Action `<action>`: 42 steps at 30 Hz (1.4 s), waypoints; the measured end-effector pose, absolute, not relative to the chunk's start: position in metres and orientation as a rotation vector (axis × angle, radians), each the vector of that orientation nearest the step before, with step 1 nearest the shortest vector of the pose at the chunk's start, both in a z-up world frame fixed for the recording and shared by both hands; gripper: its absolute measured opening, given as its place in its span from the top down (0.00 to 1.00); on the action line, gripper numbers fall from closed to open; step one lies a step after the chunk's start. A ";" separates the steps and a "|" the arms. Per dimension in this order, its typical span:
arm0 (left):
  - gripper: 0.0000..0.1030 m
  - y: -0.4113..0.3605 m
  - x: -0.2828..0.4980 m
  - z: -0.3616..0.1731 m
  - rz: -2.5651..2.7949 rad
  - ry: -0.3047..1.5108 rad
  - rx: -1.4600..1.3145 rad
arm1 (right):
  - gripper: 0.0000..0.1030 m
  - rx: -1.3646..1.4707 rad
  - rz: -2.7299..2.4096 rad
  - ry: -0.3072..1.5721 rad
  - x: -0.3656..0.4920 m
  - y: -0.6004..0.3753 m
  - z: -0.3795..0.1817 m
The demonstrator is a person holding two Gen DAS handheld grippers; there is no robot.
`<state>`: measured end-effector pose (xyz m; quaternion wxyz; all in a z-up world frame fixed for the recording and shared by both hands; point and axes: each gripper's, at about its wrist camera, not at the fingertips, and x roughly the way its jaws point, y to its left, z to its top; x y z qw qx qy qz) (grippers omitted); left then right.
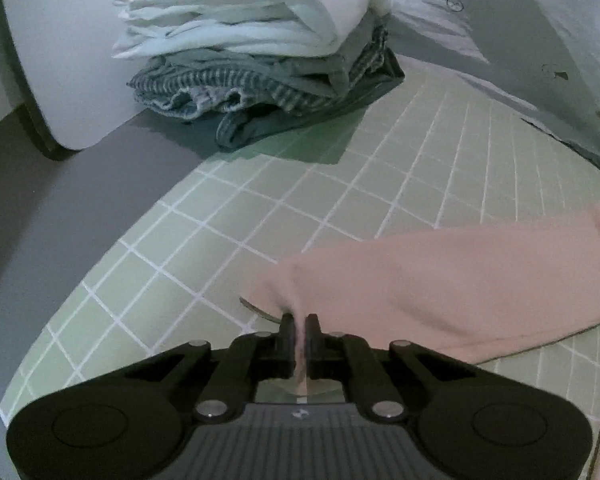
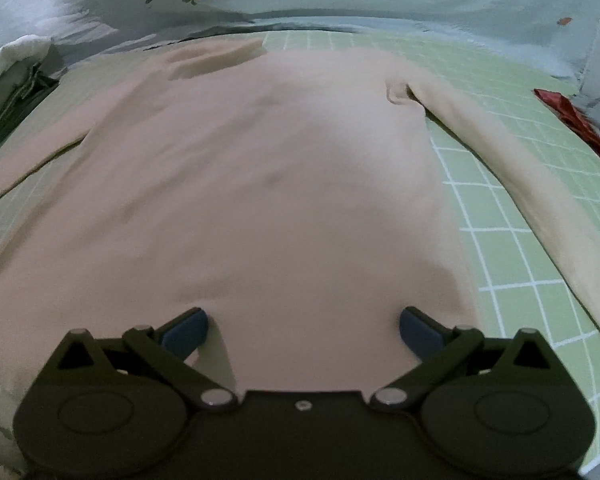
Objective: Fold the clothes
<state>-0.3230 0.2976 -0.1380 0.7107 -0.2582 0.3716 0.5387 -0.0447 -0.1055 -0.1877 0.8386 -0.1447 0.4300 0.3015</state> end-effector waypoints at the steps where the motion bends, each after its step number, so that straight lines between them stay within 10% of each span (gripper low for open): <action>1: 0.95 0.298 -0.326 -0.136 1.218 0.824 -0.560 | 0.00 -0.304 0.633 0.909 -0.045 -0.105 -0.188; 18: 0.94 0.292 -0.365 -0.115 1.205 0.679 -0.728 | 0.00 -0.280 0.626 0.863 -0.051 -0.116 -0.189; 32: 0.94 0.192 -0.247 -0.076 0.563 0.620 -0.646 | 0.00 -0.258 0.634 0.839 -0.053 -0.121 -0.190; 42: 0.32 0.116 -0.202 -0.088 0.327 0.786 -0.465 | 0.00 -0.271 0.650 0.855 -0.055 -0.123 -0.187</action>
